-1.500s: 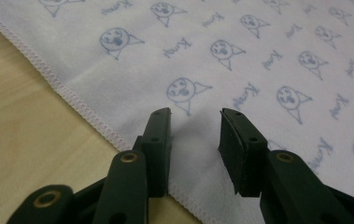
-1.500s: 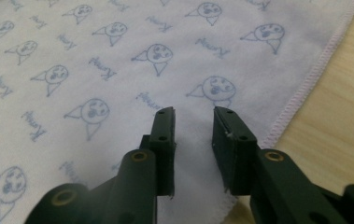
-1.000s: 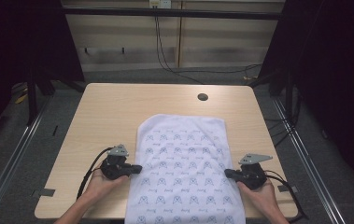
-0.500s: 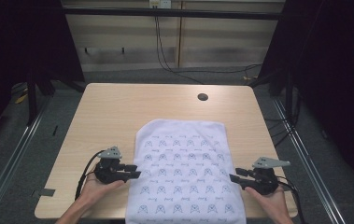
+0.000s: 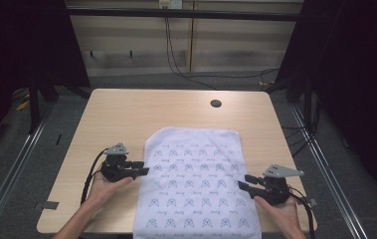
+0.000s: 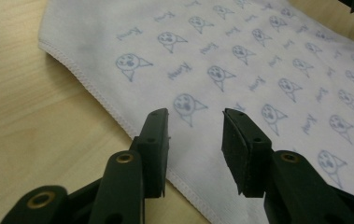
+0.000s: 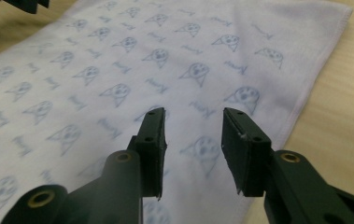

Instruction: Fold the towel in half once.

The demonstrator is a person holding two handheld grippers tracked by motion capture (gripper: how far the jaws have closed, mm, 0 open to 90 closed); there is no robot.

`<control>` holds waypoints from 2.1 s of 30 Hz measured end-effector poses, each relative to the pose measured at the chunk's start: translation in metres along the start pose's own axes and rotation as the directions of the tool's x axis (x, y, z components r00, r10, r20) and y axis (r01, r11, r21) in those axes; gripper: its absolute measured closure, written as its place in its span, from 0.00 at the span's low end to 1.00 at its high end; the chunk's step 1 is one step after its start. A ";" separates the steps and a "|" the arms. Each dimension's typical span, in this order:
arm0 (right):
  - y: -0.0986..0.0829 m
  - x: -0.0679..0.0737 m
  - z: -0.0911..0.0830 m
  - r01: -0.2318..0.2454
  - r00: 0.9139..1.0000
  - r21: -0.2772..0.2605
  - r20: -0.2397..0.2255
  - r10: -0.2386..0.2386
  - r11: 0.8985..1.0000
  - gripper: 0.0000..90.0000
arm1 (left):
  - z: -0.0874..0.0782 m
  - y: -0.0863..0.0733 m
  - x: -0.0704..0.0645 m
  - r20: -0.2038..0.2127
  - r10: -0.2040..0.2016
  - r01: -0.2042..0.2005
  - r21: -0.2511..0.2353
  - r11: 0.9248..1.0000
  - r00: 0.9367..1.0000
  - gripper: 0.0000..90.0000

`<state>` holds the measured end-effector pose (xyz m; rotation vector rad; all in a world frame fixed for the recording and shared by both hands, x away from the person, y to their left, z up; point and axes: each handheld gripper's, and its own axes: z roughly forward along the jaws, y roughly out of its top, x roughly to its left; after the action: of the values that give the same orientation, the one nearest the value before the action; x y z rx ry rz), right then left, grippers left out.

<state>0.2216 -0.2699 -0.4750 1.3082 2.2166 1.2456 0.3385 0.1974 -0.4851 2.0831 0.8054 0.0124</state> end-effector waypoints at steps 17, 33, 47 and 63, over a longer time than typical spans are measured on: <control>0.096 -0.085 0.119 0.004 0.995 0.040 0.096 -0.008 0.999 0.69 | 0.045 0.045 0.060 -0.154 -0.053 0.054 0.004 0.999 0.987 0.67; 0.066 -0.076 0.116 0.060 0.993 0.147 0.091 -0.074 0.987 0.99 | 0.041 0.032 0.034 -0.075 0.051 -0.046 0.064 0.997 0.996 0.97; 0.074 -0.104 0.115 -0.007 0.985 0.054 0.173 -0.003 0.998 0.69 | 0.047 0.048 0.063 -0.085 -0.081 0.077 -0.049 0.996 0.993 0.85; 0.069 -0.112 0.119 -0.033 0.975 0.087 0.222 0.012 0.996 0.56 | 0.075 0.051 0.066 -0.085 -0.087 0.084 -0.037 0.996 0.993 0.64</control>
<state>0.3952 -0.2825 -0.5101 1.4333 2.1268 0.9638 0.4402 0.1579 -0.5120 2.0264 0.9398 0.0692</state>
